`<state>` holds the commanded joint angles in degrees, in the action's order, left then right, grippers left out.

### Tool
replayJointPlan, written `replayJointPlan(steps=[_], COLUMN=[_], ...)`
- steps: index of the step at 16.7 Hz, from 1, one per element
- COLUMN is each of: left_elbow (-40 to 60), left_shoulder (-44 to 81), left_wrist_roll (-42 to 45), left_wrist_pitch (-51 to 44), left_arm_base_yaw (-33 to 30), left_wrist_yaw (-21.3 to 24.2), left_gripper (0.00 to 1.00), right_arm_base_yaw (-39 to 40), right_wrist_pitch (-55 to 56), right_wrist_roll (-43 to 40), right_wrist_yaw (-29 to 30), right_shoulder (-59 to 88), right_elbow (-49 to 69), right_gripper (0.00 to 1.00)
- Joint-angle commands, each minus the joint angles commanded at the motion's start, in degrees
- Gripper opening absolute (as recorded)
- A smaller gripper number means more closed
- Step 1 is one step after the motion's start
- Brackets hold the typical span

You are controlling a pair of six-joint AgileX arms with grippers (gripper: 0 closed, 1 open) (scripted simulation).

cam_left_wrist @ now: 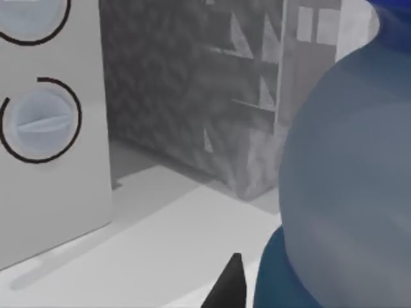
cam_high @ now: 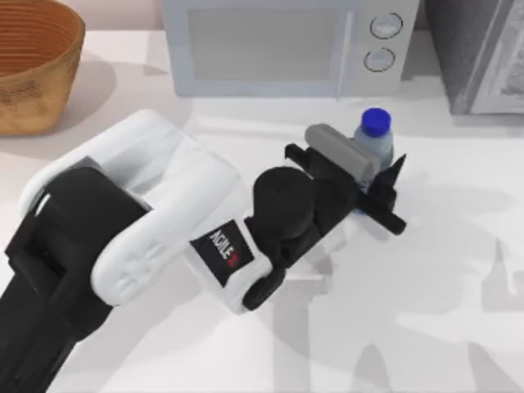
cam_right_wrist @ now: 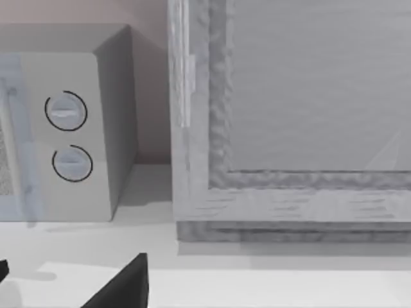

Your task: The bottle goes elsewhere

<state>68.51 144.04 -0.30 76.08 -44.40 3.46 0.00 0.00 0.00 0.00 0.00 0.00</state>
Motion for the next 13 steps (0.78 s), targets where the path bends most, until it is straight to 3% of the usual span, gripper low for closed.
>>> replayJointPlan(steps=[10,13], left_elbow=[-0.16,-3.26], left_shoulder=[-0.17,-1.68], left_wrist_roll=[0.07,0.44], left_wrist_pitch=[0.05,1.35], left_arm_base_yaw=[0.27,4.02], left_wrist_yaw=[0.13,3.93], left_gripper=[0.00,0.00], right_arm_base_yaw=[0.00,0.00], right_wrist_pitch=[0.00,0.00], right_wrist_roll=[0.00,0.00], right_wrist_yaw=[0.00,0.00], right_shoulder=[0.00,0.00], right_elbow=[0.00,0.00], right_gripper=[1.00,1.00])
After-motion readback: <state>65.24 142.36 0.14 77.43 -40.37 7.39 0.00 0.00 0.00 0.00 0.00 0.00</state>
